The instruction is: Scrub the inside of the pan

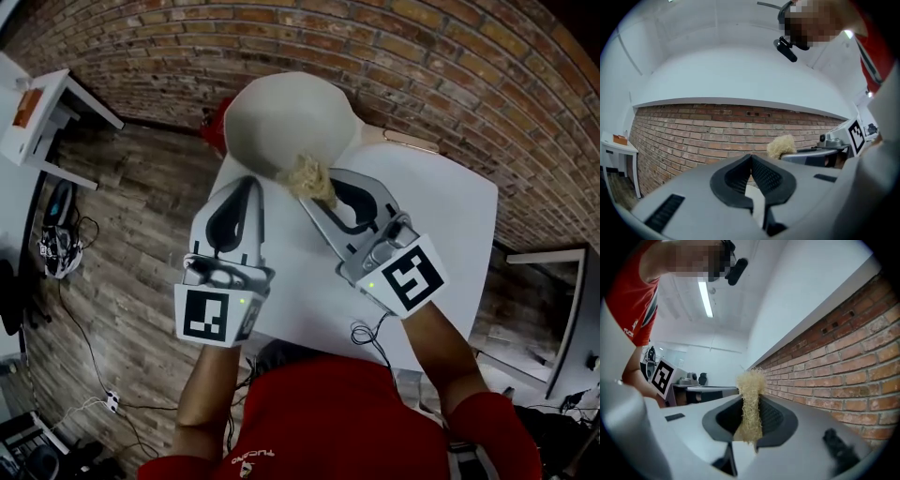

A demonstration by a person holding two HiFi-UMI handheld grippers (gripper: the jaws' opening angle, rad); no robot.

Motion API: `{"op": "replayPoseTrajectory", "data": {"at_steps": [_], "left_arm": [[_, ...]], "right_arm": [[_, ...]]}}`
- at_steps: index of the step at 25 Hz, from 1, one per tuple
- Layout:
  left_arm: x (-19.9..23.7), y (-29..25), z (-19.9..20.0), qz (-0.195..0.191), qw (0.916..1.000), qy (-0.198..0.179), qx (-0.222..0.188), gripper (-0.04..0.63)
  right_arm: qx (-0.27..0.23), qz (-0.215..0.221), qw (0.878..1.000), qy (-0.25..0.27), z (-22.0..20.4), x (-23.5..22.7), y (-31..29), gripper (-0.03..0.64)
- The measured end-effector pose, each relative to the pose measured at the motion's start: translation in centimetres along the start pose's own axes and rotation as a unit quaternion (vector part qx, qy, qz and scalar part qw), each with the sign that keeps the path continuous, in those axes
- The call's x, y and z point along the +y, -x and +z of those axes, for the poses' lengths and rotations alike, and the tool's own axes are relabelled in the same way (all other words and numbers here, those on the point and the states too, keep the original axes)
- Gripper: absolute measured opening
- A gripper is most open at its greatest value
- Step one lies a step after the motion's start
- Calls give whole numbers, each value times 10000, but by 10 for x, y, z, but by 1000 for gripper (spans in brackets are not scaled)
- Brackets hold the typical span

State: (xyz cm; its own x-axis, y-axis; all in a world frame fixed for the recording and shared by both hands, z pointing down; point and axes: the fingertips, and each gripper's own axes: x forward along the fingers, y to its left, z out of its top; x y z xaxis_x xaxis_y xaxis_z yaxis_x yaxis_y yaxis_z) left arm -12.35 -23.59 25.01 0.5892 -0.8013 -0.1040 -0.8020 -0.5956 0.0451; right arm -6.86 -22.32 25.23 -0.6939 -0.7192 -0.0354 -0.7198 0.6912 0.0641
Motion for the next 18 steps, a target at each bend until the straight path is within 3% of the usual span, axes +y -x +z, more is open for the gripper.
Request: {"op": "replayPoseTrajectory", "data": {"at_steps": [6, 18], "left_arm": [[-17, 15, -7, -134, 9998, -48, 107, 14], [-25, 26, -9, -130, 9998, -80, 159, 14]], "right_arm": [[-43, -12, 9993, -376, -10, 14, 24, 86], [3, -70, 9992, -405, -16, 22, 36, 86]]}}
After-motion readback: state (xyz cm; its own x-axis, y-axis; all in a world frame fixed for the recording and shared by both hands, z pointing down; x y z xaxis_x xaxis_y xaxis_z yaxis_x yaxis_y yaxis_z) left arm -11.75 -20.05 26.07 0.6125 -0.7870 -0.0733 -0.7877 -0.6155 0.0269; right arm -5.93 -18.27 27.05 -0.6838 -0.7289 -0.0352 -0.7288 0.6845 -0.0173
